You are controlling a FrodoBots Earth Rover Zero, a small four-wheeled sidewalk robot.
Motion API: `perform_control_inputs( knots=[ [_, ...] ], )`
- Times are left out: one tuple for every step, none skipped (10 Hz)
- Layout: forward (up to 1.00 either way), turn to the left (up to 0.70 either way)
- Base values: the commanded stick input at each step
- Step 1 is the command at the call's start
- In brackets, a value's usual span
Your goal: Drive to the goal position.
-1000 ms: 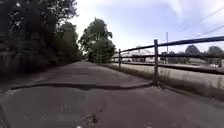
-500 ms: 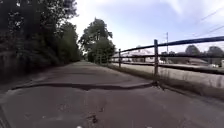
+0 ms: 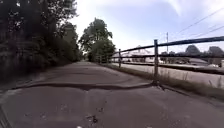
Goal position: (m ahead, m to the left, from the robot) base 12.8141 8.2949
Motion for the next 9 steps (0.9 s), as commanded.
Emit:
perform_control_inputs(
  knots=[
    [1.00,-0.01],
    [1.00,-0.01],
    [0.96,-0.01],
    [0.61,-0.01],
    [0.26,-0.01],
    [0.07,-0.01],
    [0.12,-0.01],
    [0.31,-0.01],
    [0.69,-0.01]
  ],
)
